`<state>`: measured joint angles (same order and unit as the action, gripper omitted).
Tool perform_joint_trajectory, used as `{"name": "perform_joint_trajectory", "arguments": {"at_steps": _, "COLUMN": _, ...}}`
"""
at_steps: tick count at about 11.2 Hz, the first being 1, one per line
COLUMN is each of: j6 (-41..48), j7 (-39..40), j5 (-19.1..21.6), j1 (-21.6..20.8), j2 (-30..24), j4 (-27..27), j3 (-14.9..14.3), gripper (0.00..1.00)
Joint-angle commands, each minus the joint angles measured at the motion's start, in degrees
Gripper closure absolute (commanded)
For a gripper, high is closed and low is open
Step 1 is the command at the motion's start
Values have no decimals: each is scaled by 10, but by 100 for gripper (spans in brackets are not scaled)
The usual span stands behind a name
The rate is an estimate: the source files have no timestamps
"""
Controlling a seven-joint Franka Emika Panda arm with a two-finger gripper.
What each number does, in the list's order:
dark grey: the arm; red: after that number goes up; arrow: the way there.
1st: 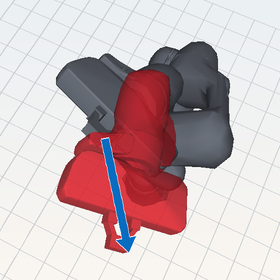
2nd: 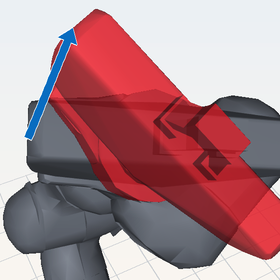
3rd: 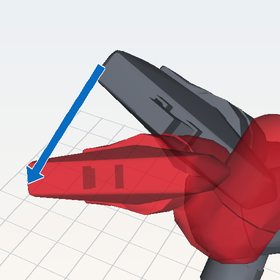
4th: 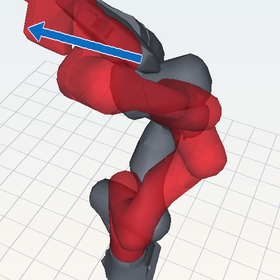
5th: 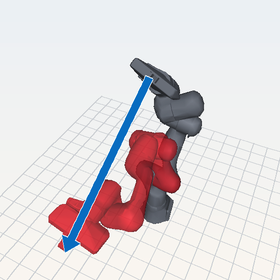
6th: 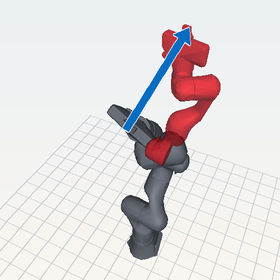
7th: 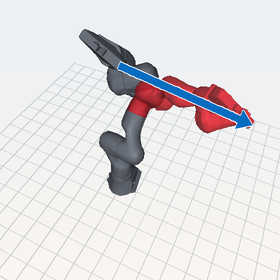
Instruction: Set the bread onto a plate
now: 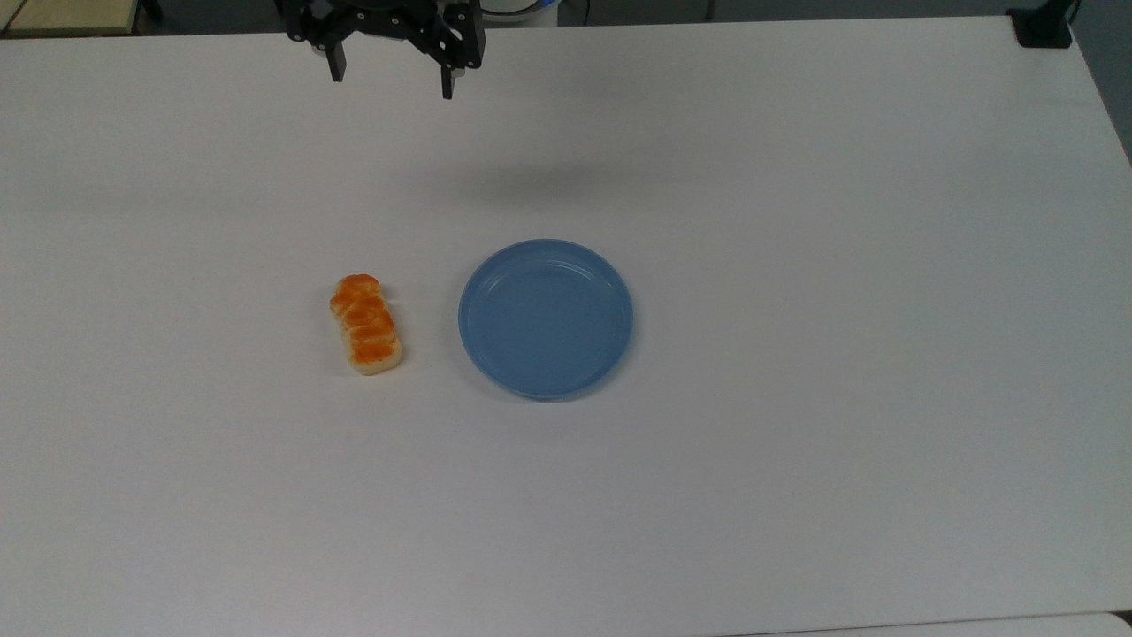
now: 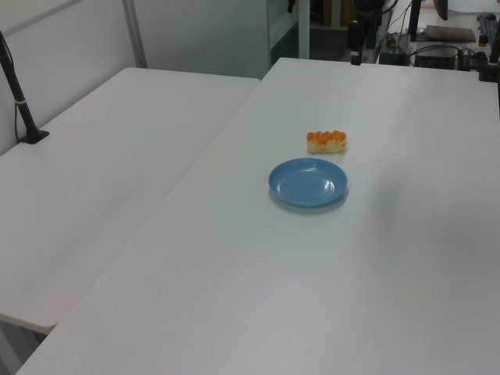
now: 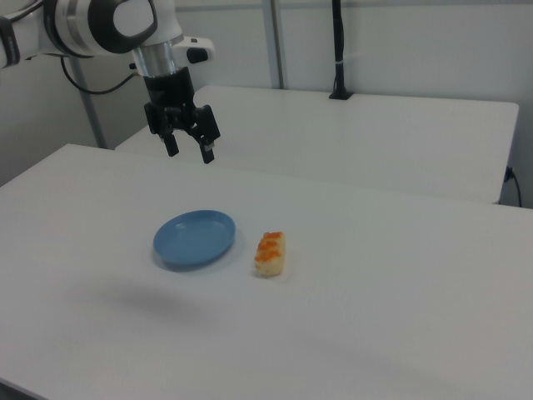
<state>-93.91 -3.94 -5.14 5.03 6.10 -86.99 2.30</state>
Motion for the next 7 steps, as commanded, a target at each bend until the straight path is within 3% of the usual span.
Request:
{"name": "perform_joint_trajectory", "arguments": {"at_steps": 1, "j6": -8, "j7": -5, "j5": 10, "j1": 2, "j2": -16, "j4": -21, "j3": -5, "gripper": 0}}
{"name": "perform_joint_trajectory", "arguments": {"at_steps": 7, "j6": -13, "j7": -4, "j5": 10, "j1": 2, "j2": -14, "j4": -22, "j3": -5, "gripper": 0}}
